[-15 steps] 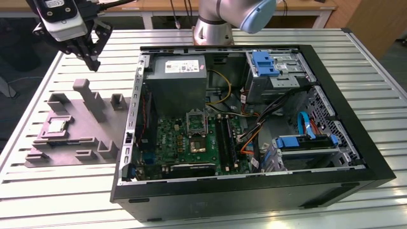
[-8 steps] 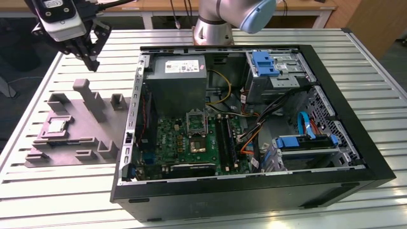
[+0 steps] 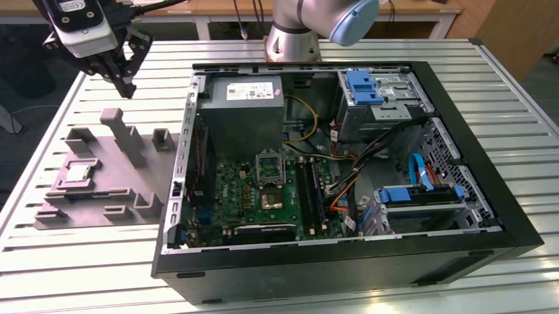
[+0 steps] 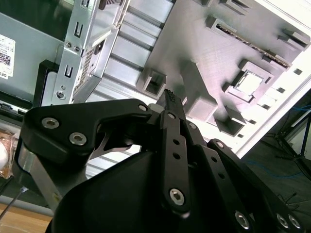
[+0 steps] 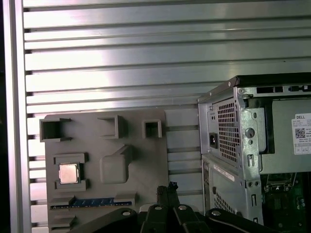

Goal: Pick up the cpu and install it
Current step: 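Reach for the cpu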

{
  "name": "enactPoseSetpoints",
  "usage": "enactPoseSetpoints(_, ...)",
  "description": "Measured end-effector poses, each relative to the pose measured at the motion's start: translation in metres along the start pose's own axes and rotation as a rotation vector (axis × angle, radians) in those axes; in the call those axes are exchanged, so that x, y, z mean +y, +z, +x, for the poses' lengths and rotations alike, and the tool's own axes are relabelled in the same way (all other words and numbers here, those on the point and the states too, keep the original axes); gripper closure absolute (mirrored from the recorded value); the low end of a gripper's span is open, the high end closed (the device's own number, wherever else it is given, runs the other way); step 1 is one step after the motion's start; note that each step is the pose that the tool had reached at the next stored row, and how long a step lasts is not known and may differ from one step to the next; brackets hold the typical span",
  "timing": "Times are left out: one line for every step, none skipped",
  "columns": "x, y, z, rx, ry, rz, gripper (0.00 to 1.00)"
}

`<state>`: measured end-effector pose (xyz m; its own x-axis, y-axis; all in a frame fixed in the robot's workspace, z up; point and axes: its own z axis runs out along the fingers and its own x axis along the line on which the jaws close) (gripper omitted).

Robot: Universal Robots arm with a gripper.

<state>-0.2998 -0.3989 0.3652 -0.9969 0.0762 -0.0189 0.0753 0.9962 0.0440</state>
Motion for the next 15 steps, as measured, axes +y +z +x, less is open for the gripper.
enactPoseSetpoints(0.0000,0.0000,0.0001,0.0002,0.000,0.0001,0.89)
enactPoseSetpoints(0.0000,0.0001,0.0003,0.0001,0.000,0.0000,0.89)
enactPoseSetpoints(-0.0001,0.0002,0.0009,0.0001,0.000,0.0000,0.89)
enactPoseSetpoints(-0.0001,0.0003,0.0013,0.0003,0.000,0.0000,0.89)
enactPoseSetpoints(-0.0002,0.0004,0.0020,0.0007,0.000,0.0002,0.89)
enactPoseSetpoints(-0.0003,0.0005,0.0031,0.0007,0.000,0.0001,0.89)
enactPoseSetpoints(-0.0004,0.0006,0.0047,0.0009,0.000,0.0001,0.89)
enactPoseSetpoints(-0.0005,0.0006,0.0067,0.0008,0.000,0.0001,0.89)
enactPoseSetpoints(-0.0006,0.0007,0.0087,0.0008,0.000,0.0001,0.89)
enactPoseSetpoints(-0.0008,0.0007,0.0108,0.0009,0.000,0.0002,0.89)
enactPoseSetpoints(-0.0009,0.0007,0.0127,0.0009,0.000,0.0001,0.89)
enactPoseSetpoints(-0.0009,0.0008,0.0143,0.0008,0.000,0.0001,0.89)
enactPoseSetpoints(-0.0010,0.0009,0.0160,0.0008,0.000,0.0001,0.89)
enactPoseSetpoints(-0.0011,0.0009,0.0173,0.0008,0.000,0.0001,0.89)
enactPoseSetpoints(-0.0011,0.0010,0.0184,0.0009,0.000,0.0001,0.89)
